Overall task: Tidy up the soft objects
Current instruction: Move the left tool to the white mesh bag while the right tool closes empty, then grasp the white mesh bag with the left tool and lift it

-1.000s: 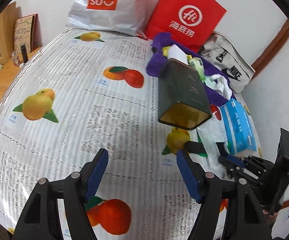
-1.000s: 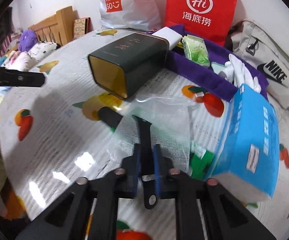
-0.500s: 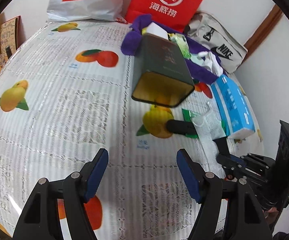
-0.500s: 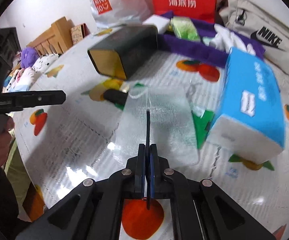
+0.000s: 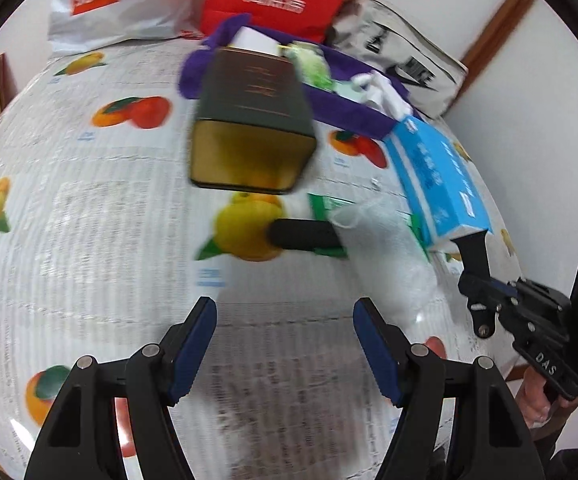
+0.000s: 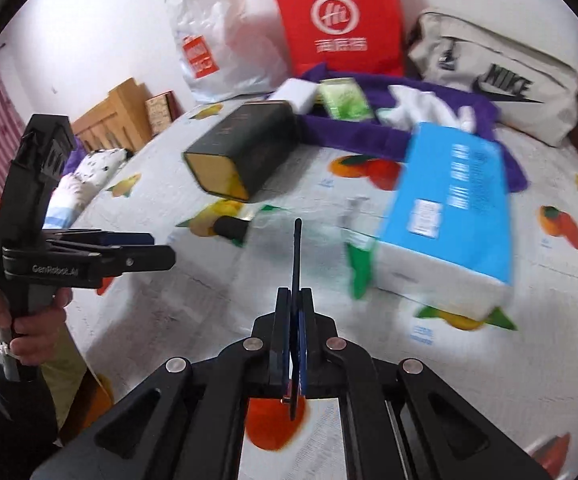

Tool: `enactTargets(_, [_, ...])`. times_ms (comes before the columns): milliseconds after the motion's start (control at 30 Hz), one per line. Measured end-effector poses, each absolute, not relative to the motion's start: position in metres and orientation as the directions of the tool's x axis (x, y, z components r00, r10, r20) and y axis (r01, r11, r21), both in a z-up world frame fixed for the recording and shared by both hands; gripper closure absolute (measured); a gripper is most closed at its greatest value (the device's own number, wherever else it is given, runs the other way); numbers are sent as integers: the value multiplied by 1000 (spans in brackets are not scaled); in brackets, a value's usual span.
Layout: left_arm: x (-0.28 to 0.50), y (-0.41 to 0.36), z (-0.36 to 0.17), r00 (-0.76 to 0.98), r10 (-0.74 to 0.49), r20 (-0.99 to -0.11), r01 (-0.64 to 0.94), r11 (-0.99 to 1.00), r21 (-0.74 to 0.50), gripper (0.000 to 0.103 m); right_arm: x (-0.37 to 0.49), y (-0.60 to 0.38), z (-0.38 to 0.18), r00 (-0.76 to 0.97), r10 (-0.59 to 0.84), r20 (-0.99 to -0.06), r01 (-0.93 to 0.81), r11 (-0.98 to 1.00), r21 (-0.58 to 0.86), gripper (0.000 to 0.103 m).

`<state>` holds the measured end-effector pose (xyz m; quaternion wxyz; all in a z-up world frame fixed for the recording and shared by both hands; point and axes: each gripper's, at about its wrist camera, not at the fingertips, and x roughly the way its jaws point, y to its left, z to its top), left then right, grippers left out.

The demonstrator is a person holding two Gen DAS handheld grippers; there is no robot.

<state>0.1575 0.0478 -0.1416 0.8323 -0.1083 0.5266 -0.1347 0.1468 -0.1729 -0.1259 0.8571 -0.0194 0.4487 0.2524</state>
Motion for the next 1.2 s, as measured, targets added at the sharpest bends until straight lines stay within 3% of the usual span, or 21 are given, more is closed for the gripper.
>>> enactTargets(100, [162,31,-147,390,-357,-849,129,934,-333,34,145,-193,-130,489,367,-791,-403,900,168,100])
enactTargets(200, [166,15,-152,382,-380,-843,133,925,-356,22,143,-214,-137,505,321,-802,-357,923,145,100])
enactTargets(433, [178,-22,-154,363,-398,-842,136,917,-375,16,138,-251,-154,507,285,-814,-294,944,148,100])
enactTargets(767, [195,-67,-158,389,-253,-886,77,967,-242,1,135,-282,-163,516,303,-801,-259,947,190,98])
enactTargets(900, [199,-79,-162,404,-165,-900,53,986,-157,1,134,-290,-166,516,318,-796,-248,944,216,97])
enactTargets(1000, [198,-94,-166,419,-62,-906,54,998,-44,1,132,-292,-167,518,328,-790,-254,941,225,97])
enactTargets(1100, [192,-93,-164,446,-53,-894,58,998,-30,12,129,-291,-165,522,331,-786,-260,940,223,97])
enactTargets(1200, [188,-82,-158,459,-56,-887,48,998,-38,39,127,-292,-165,524,335,-783,-257,939,229,97])
